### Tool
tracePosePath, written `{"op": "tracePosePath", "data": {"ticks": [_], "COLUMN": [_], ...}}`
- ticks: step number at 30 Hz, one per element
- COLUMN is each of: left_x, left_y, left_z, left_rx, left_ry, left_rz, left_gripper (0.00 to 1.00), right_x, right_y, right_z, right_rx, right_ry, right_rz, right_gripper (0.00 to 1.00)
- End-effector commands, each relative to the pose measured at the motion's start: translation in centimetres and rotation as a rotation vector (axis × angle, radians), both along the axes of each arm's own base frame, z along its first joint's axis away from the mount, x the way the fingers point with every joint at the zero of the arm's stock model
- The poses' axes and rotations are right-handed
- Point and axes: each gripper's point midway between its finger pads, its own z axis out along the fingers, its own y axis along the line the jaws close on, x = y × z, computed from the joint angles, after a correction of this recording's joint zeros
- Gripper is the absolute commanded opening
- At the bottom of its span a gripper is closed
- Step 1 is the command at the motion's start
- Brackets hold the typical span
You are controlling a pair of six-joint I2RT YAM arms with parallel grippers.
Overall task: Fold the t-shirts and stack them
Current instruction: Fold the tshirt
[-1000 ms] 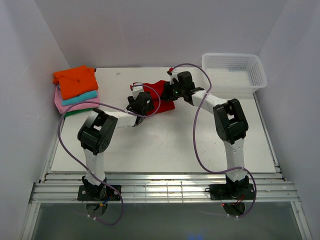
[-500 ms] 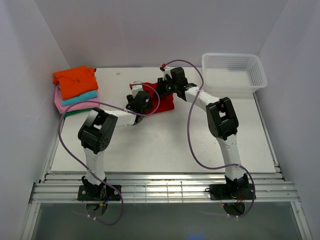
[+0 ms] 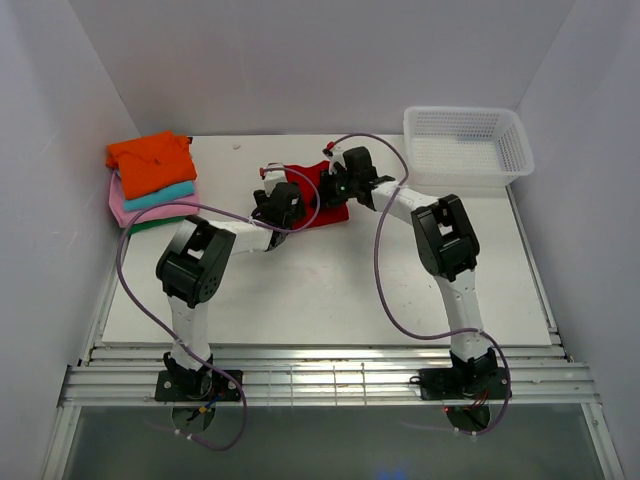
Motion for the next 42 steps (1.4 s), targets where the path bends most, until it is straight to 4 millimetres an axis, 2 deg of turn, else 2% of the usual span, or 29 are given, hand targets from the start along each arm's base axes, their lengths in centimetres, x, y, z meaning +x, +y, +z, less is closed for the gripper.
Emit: {"op": "tracePosePath", "data": {"ticks": [1,5,9,12,13,14,25,28,31,32,34,35,36,37,38,42], "left_x": [0.3,0.2,0.1,0.0,0.0,-0.1,-0.8,-1.3,-1.6,-1.7,-2.0,-2.1,-2.1,-2.2,-2.4,-2.7], "left_y": [0.3,0.4,0.4,0.5,0.5,0.6,1.0,1.1,1.3,1.3,1.4,1.4,1.4,1.5,1.6,1.8], "left_z": [1.5,1.5,1.6,1.7,1.8,1.7,1.5,1.1,0.8,0.7,0.3,0.2,0.4,0.3,0.1,-0.1], "left_rx": [-0.016,-0.015,-0.02,-0.02,-0.021,-0.019,-0.014,-0.021,-0.023,-0.021,-0.023,-0.022,-0.026,-0.024,-0.023,-0.019], "left_ry": [-0.034,-0.034,-0.035,-0.036,-0.038,-0.035,-0.029,-0.018,-0.012,-0.008,-0.001,0.001,-0.002,0.001,0.004,0.009], "left_rz": [0.006,0.009,0.008,0.009,0.009,0.011,0.015,0.017,0.017,0.016,0.016,0.016,0.015,0.015,0.015,0.014], "left_gripper": [0.8,0.8,0.8,0.8,0.8,0.8,0.8,0.8,0.8,0.8,0.8,0.8,0.8,0.8,0.8,0.8], "right_x": [-1.4,-3.0,-3.8,-3.6,-3.2,-3.2,-1.2,-0.3,0.4,0.5,1.7,2.0,2.8,3.2,3.7,6.6], "right_y": [0.6,0.0,-0.3,-0.1,0.1,0.3,1.4,1.7,1.9,2.0,2.4,2.5,2.8,2.9,2.9,2.9], "right_z": [5.8,6.7,5.9,4.5,5.0,4.0,2.8,3.0,2.2,1.2,1.9,0.9,1.5,0.4,0.3,1.1], "right_rx": [0.063,0.065,0.054,0.037,0.042,0.036,0.025,0.029,0.012,0.001,0.009,0.0,0.004,-0.006,-0.008,-0.008], "right_ry": [-0.109,-0.124,-0.109,-0.077,-0.082,-0.065,-0.048,-0.067,-0.05,-0.037,-0.063,-0.052,-0.068,-0.06,-0.069,-0.147], "right_rz": [0.048,0.059,0.064,0.064,0.066,0.072,0.062,0.056,0.046,0.044,0.032,0.028,0.016,0.003,-0.008,-0.095], "right_gripper": [0.25,0.25,0.25,0.25,0.25,0.25,0.24,0.24,0.24,0.24,0.24,0.24,0.23,0.23,0.22,0.2]}}
